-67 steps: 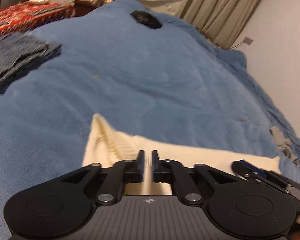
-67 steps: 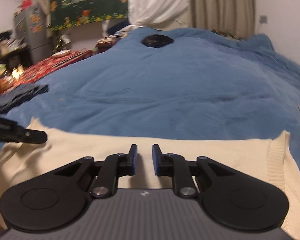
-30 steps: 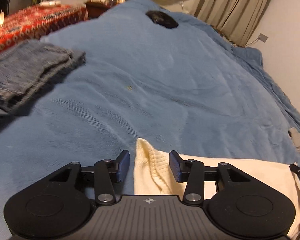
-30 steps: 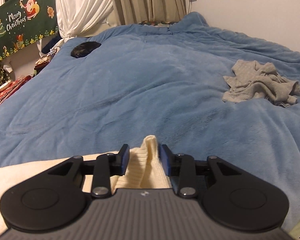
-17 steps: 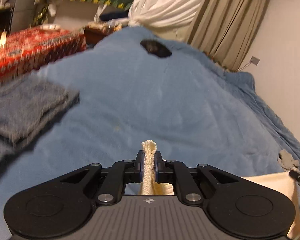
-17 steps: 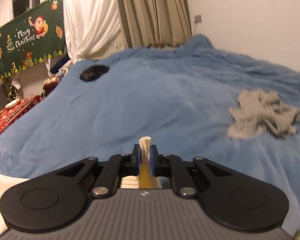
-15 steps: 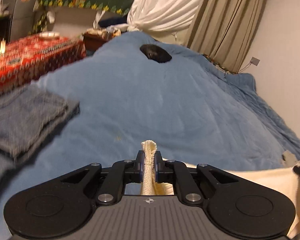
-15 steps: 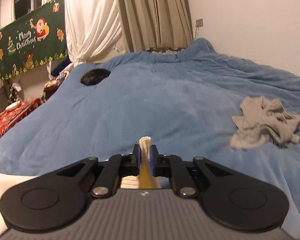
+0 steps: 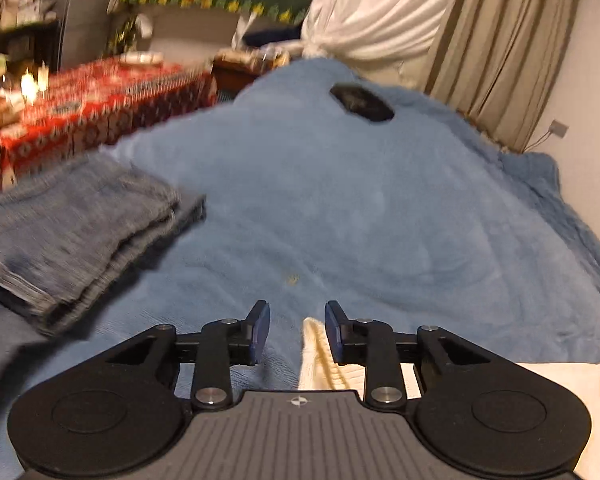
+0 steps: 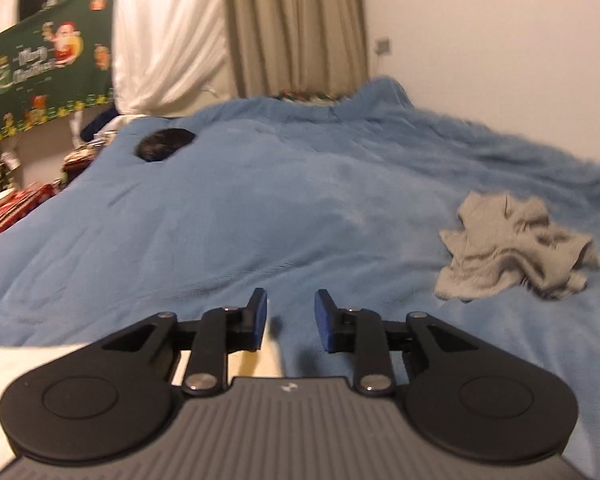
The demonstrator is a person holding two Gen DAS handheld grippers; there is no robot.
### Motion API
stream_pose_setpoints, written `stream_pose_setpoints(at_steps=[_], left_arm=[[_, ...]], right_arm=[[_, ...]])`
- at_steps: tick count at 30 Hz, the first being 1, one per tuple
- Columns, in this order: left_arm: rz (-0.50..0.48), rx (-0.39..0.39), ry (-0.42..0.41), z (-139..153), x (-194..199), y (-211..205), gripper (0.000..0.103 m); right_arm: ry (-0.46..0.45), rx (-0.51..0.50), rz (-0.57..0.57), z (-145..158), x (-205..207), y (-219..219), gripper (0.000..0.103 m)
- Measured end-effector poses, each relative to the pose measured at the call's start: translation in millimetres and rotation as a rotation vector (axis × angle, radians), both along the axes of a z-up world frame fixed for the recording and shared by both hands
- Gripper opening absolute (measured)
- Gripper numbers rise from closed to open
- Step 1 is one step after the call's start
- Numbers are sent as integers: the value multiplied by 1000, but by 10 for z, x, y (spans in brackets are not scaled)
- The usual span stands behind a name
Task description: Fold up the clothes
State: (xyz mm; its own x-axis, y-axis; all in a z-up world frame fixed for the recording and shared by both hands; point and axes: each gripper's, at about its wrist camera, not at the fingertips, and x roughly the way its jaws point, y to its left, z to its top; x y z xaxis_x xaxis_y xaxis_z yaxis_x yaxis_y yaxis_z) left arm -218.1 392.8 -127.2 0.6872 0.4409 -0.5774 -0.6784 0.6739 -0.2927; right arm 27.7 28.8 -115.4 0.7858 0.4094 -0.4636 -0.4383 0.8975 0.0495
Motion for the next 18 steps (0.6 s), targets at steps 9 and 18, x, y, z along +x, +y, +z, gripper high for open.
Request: stream_pose_setpoints(at_steps=[9, 18], left_arm=[[-251, -61, -11, -263, 217, -849, 15], [-265, -40, 63, -492, -77, -818, 12]], right_arm=[[-28, -144, 278, -430, -950, 625, 17], [-62, -237, 113, -626, -867, 267, 12]])
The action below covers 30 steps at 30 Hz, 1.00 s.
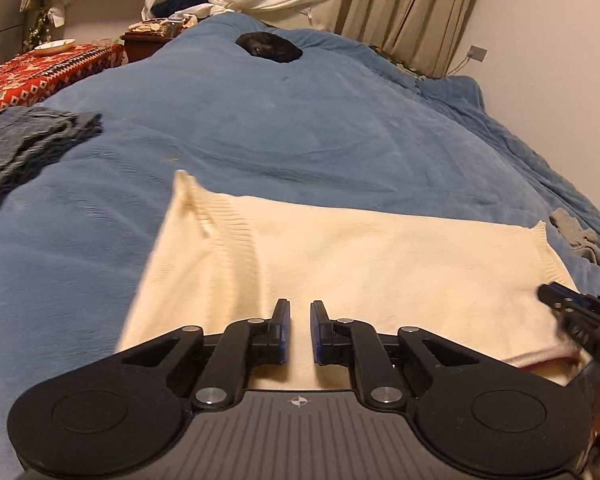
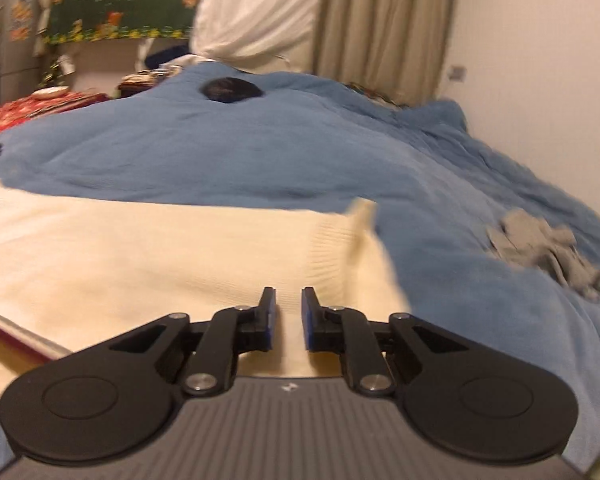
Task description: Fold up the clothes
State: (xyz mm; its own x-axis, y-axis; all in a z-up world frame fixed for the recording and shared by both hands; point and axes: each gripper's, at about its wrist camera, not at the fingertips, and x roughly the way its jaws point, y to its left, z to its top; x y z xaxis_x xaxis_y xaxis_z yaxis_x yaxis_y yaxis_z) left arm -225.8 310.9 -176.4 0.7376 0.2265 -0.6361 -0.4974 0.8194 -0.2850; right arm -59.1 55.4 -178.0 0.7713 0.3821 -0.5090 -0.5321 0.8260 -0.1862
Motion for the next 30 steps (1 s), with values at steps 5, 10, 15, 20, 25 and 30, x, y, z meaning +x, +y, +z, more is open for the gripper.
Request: stream_pose_setpoints(at_steps=[5, 10, 15, 20, 25, 30], left_arm=[[36, -57, -50, 33, -156, 55, 14], [-4, -31, -67, 93, -197, -98, 20], [-64, 23, -43, 56, -254, -222, 21], [-110, 97, -11, 38, -382, -301, 22], [-117, 135, 4, 78, -455, -362, 22], [-112, 152, 29, 54, -576, -362, 23]], right_arm=[[11, 80, -16, 124, -59, -274, 15], [16, 88, 105, 182, -408, -127, 16], [52, 18, 164, 23, -591, 15, 16], [43, 9, 84, 52, -533, -309, 16], [50, 12, 8, 107, -460, -581, 21], [73, 37, -33, 165, -424, -795, 20]])
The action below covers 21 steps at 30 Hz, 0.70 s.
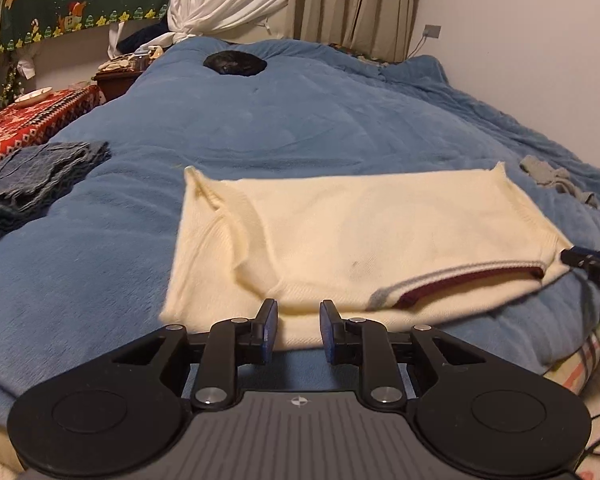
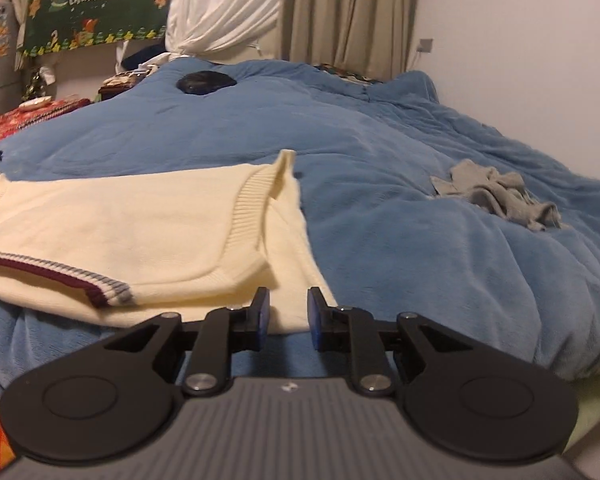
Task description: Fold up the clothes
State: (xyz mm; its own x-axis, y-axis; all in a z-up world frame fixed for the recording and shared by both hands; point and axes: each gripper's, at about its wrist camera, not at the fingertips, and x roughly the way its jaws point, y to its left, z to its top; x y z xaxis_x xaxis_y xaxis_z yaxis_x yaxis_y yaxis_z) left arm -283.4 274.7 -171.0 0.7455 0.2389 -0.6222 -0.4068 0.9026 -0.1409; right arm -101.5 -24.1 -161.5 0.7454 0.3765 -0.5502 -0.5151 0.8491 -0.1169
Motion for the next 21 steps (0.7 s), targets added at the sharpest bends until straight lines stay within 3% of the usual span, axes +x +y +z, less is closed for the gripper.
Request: stream_pose_setpoints(at_steps=[7, 14, 17, 21], left_arm=[[38, -1, 15, 28, -205, 76, 23], [177, -139, -55, 27, -501, 307, 23], [207, -188, -104, 41, -549, 372, 33], [239, -294, -171, -22, -527, 503, 33]], right_arm=[[4, -3, 11, 139, -36, -47, 20], [23, 9, -7, 150, -60, -89, 21], [30, 14, -9, 150, -56, -88, 23], [32, 23, -15, 166, -47, -77, 23]])
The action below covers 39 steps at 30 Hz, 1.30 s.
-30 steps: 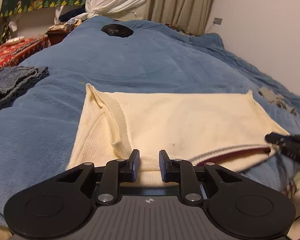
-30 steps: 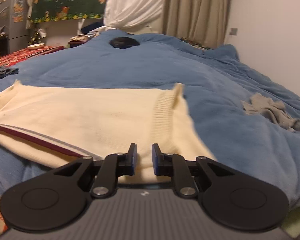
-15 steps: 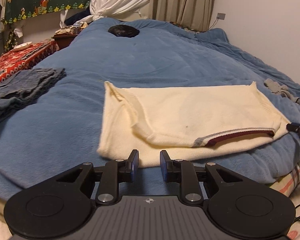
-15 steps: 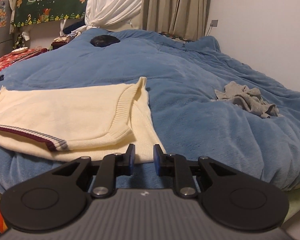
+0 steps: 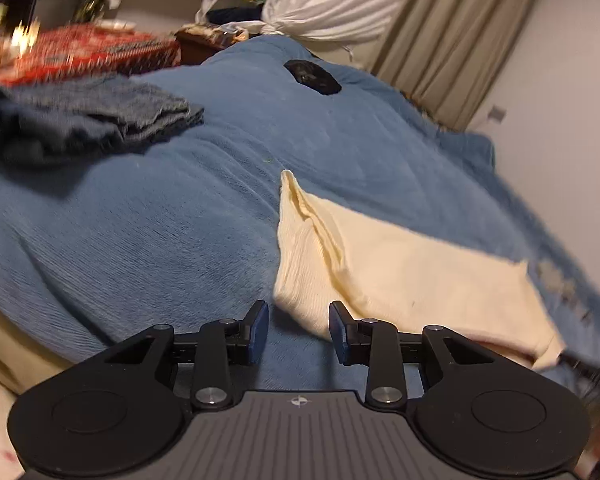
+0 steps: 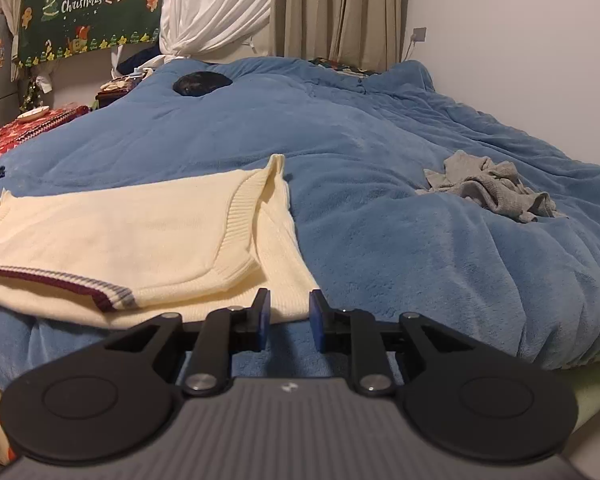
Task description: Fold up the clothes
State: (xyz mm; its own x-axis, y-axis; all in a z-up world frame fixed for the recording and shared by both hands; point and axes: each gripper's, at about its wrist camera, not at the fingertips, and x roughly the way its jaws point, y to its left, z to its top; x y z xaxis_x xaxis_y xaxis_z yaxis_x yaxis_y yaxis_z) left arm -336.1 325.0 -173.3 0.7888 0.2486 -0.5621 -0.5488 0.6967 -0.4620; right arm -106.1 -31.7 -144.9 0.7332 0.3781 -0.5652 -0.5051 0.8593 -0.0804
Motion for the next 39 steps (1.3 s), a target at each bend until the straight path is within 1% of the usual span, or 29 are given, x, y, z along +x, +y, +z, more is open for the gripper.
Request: stream_pose_setpoints(at_steps=[4, 5, 7, 8, 9, 11, 14, 17, 19, 24, 26, 29, 32, 34, 35, 37, 38, 39], left_arm=[[45, -161, -89, -106, 39, 181, 26], [60, -198, -110, -129, 44, 220, 18], [91, -230, -128, -138, 58, 260, 10], [96, -217, -127, -110, 75, 248, 9], [88, -186, -127, -55, 102, 211, 9], [47, -102, -121, 90, 178, 100, 9], [-34, -23, -147, 313, 315, -79, 8], [-119, 78, -167, 532, 493, -291, 8], [-180, 118, -183, 620, 634, -431, 9], [-353, 150, -192, 617, 1080, -803, 9], [-419, 157, -184, 572, 1255, -958, 9], [-503, 142, -136, 365, 1532, -1151, 9], [-539, 147, -42, 90, 1752, -1297, 9], [-544, 135, -24, 2, 1760, -1332, 10], [-551, 124, -38, 37, 1732, -1314, 16], [-563, 103, -65, 110, 1671, -1271, 27], [-560, 94, -79, 157, 1624, -1227, 30], [-555, 86, -93, 202, 1576, -1187, 32]], right_arm=[[-5, -7, 2, 8, -6, 9, 24], [-3, -8, 2, 7, -2, 10, 24], [-3, -9, 0, 10, 5, 13, 24], [-6, -10, 0, 16, 5, 18, 24], [-10, -12, 0, 23, 5, 23, 24], [-25, -17, 3, 48, -1, 36, 24], [-43, -2, 12, 96, -6, 50, 24], [-48, 23, 25, 144, -22, 71, 24], [-53, 38, 35, 173, -42, 83, 24], [-61, 67, 60, 242, -85, 95, 24], [-58, 78, 63, 258, -94, 88, 24], [-51, 86, 66, 265, -110, 90, 24], [-43, 88, 78, 252, -128, 126, 24], [-35, 96, 95, 246, -143, 160, 25], [-31, 101, 106, 245, -152, 178, 25], [-22, 115, 140, 243, -166, 231, 25], [-19, 119, 159, 236, -172, 272, 25], [-17, 120, 176, 227, -183, 319, 25]])
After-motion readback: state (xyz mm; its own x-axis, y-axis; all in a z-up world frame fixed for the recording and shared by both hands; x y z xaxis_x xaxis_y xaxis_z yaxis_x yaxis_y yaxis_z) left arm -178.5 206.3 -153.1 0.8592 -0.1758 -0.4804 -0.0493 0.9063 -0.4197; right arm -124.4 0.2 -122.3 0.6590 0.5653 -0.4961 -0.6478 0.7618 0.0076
